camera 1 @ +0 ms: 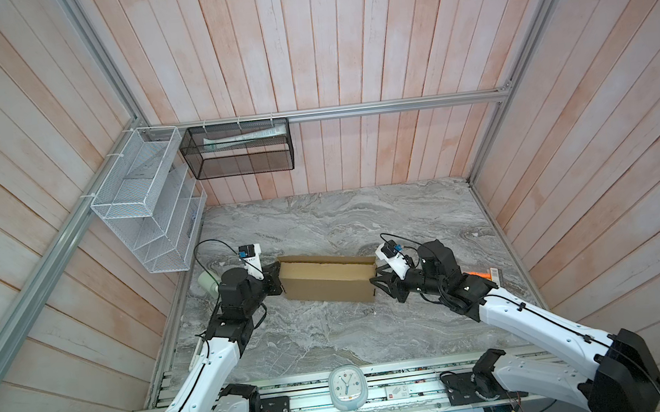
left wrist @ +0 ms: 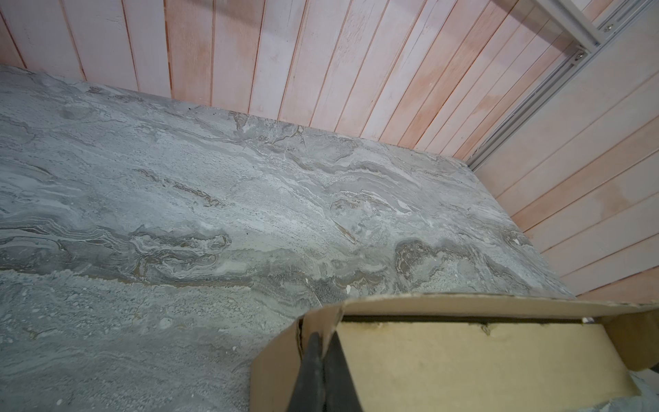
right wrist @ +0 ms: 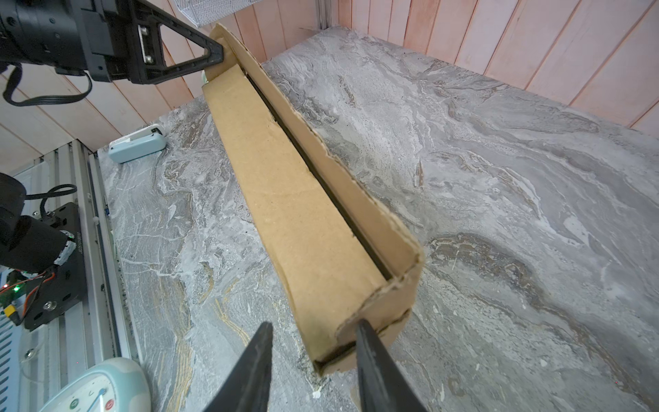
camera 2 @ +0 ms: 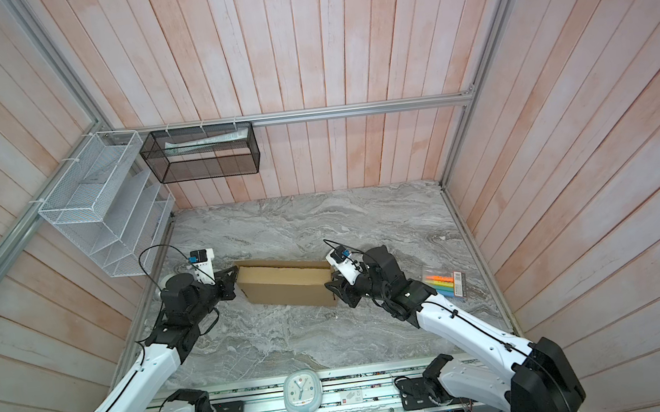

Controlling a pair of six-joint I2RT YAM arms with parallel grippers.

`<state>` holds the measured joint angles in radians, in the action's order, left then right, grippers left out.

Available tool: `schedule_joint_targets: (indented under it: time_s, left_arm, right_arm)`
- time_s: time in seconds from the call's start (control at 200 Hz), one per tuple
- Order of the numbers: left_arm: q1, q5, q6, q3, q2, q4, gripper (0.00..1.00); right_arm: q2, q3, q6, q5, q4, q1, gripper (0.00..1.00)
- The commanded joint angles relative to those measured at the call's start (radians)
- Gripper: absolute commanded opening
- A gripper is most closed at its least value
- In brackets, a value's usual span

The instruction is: Fold the paper box

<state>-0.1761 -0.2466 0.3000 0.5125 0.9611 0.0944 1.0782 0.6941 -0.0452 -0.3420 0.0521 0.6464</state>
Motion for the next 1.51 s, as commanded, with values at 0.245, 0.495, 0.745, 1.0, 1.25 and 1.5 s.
schedule_joint_targets:
  time_s: [0.245, 0.495, 0.745, 1.0, 1.25, 1.5]
  left_arm:
    - [-0.006, -0.004, 0.015, -0.031, 0.012, -0.070, 0.00]
    - [-0.007, 0.001, 0.017, -0.037, 0.008, -0.066, 0.00]
    - [-0.010, -0.007, 0.030, -0.054, 0.010, -0.041, 0.00]
    - [-0.020, -0.008, 0.043, -0.063, 0.020, -0.016, 0.00]
    - [-0.026, -0.004, 0.045, -0.068, 0.020, -0.010, 0.00]
    - [-0.031, -0.001, 0.049, -0.074, 0.023, -0.003, 0.00]
  right_arm:
    - [-0.115, 0.022, -0.093, 0.132, 0.059, -0.002, 0.56]
    - [-0.128, 0.025, -0.213, 0.232, 0.038, 0.023, 0.65]
    - [-0.032, 0.092, -0.369, 0.403, 0.061, 0.111, 0.67]
    - [0.030, 0.150, -0.500, 0.486, 0.064, 0.190, 0.73]
    - [0.082, 0.186, -0.564, 0.502, 0.068, 0.215, 0.79]
    - [0.160, 0.250, -0.613, 0.485, 0.106, 0.233, 0.83]
